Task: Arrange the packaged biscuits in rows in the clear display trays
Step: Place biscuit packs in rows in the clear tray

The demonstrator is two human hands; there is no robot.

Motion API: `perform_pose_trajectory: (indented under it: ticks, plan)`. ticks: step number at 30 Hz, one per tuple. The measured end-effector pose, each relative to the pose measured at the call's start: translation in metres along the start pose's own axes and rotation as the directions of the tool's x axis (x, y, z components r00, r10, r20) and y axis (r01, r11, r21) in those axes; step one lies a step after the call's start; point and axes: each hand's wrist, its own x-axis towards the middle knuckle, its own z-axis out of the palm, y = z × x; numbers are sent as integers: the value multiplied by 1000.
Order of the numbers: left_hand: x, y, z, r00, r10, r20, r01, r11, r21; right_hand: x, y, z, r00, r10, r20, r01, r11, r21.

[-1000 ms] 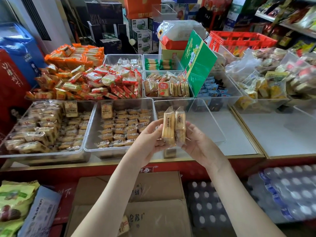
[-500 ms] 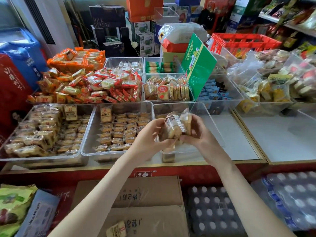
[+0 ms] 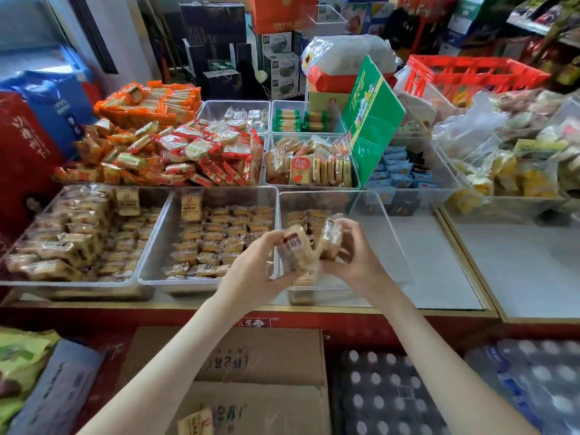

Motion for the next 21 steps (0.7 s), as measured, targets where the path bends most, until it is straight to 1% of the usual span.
perform_pose_trajectory:
  ticks: [1, 2, 3, 4, 5, 6, 7, 8, 10, 11, 12, 13, 14, 15, 17, 18, 20, 21]
  plan:
    - [3, 4, 4, 977, -213, -9, 208, 962, -175, 7, 0, 0, 988, 150, -32, -141, 972, 187]
    - [7, 8, 7, 912, -410, 22, 387, 838, -386, 16, 4, -2, 955, 295, -28, -261, 881, 394]
    - [14, 9, 10, 815, -569, 108, 510, 617, -600, 26, 10, -4, 909, 418, 5, -342, 738, 581]
    - [20, 8, 14, 711, -665, 229, 555, 331, -763, 35, 16, -7, 860, 508, 44, -381, 582, 719]
    - [25, 6, 17, 623, -705, 338, 535, 70, -842, 43, 23, -10, 814, 576, 71, -397, 464, 792]
    - [28, 2, 20, 558, -724, 406, 492, -105, -864, 51, 32, -14, 779, 620, 90, -416, 405, 814]
    - [30, -3, 23, 510, -740, 439, 458, -198, -866, 59, 44, -18, 758, 645, 95, -441, 400, 804]
    - [31, -8, 26, 480, -753, 451, 437, -241, -867, 65, 56, -21, 747, 657, 98, -468, 415, 780]
    - [29, -17, 35, 456, -770, 446, 443, -238, -864, 79, 81, -26, 745, 658, 112, -538, 492, 685]
    - [28, -22, 40, 451, -780, 434, 465, -210, -860, 86, 95, -27, 730, 676, 96, -593, 558, 580]
    - [26, -27, 44, 450, -788, 421, 488, -178, -854, 92, 108, -29, 704, 708, 54, -655, 618, 436]
    - [24, -33, 48, 447, -798, 405, 513, -142, -847, 97, 121, -30, 666, 746, -8, -718, 644, 264]
    - [22, -38, 52, 440, -808, 391, 527, -120, -841, 101, 131, -30, 634, 770, -69, -763, 638, 105]
    - [20, -43, 55, 430, -823, 371, 531, -102, -841, 104, 143, -30, 610, 786, -102, -791, 612, -10]
    - [17, -48, 59, 400, -850, 343, 537, -87, -839, 110, 167, -27, 570, 812, -123, -822, 565, -76]
    - [15, -49, 60, 384, -859, 339, 547, -84, -833, 111, 176, -22, 564, 815, -135, -826, 556, -95]
    - [15, -50, 65, 354, -879, 318, 575, -63, -816, 113, 180, -10, 587, 790, -176, -810, 571, -134]
    - [15, -49, 66, 343, -889, 303, 589, -47, -807, 113, 178, -4, 610, 769, -192, -793, 586, -168]
